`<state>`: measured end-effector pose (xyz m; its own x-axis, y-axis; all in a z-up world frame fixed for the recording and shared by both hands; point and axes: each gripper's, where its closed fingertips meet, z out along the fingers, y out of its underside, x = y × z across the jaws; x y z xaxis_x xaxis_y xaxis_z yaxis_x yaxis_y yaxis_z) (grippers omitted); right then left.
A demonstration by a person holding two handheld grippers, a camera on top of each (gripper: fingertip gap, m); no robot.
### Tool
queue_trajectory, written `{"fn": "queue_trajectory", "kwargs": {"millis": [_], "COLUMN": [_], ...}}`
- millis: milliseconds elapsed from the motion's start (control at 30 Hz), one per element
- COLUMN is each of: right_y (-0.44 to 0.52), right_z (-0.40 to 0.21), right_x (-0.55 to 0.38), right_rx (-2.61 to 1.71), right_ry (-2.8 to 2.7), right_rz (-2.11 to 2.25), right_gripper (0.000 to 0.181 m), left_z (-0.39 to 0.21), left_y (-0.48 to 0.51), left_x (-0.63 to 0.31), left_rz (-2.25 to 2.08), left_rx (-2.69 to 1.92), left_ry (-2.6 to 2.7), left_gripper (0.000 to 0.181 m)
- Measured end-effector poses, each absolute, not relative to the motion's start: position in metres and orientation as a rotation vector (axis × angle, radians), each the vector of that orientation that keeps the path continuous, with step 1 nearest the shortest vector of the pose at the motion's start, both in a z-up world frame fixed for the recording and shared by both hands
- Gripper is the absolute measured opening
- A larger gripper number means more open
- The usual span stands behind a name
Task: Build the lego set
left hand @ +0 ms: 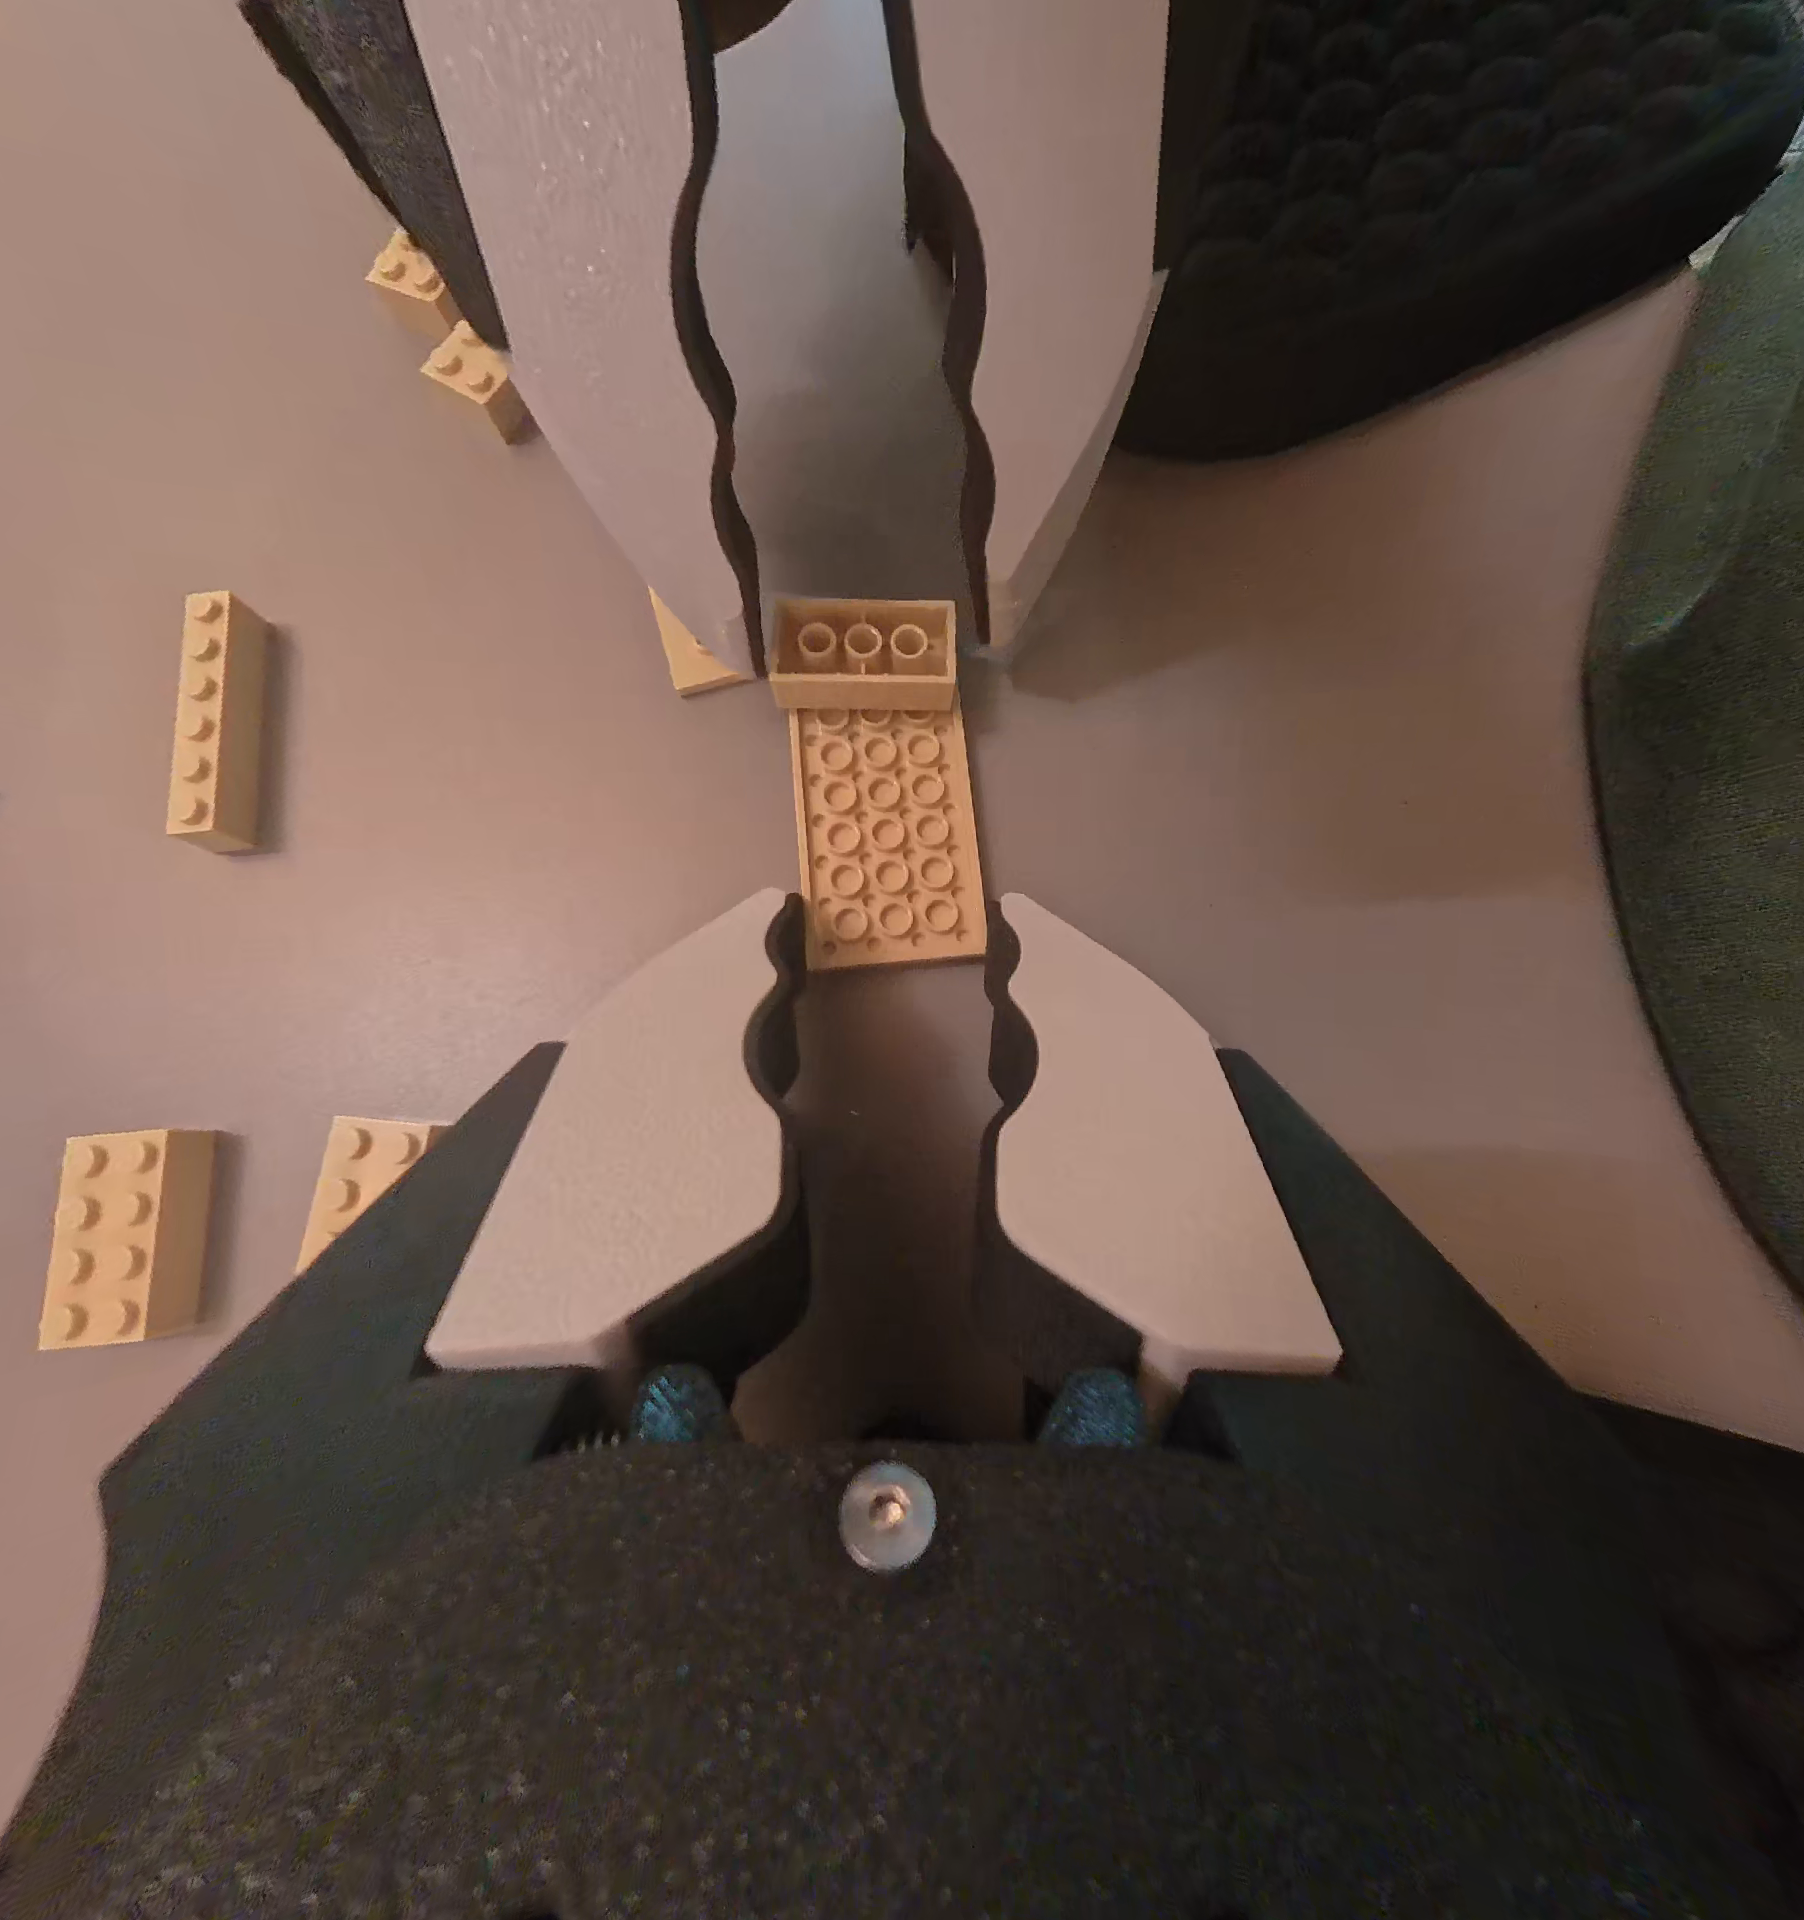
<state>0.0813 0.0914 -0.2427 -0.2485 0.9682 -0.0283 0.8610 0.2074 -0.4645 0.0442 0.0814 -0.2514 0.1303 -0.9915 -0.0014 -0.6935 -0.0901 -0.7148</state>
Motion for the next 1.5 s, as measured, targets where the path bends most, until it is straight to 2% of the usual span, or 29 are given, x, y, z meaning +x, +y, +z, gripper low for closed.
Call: {"fn": "queue_trajectory", "kwargs": {"millis": [433, 800, 1500], "right_y": [0.093, 0.093, 0.088], "right_z": [-0.224, -0.243, -0.247], "right_x": [0.087, 0.08, 0.081], "right_rx": [-1.779, -1.639, -1.625], "right_ry": [-1.896, -2.137, -2.222], "right_rz": [0.782, 0.61, 0.606], "right_gripper": [0.044, 0.034, 0.036], "left_z": [-0.249, -0.251, -0.251], "left_y": [0.083, 0.081, 0.081], "left_x": [0.044, 0.045, 0.044], "left_rz": [-0.715, -0.702, -0.707], "left_rx": [-1.826, -1.817, -1.821], "left_ry": [1.604, 1.631, 1.631], "left_gripper": [0.032, 0.032, 0.032]}}
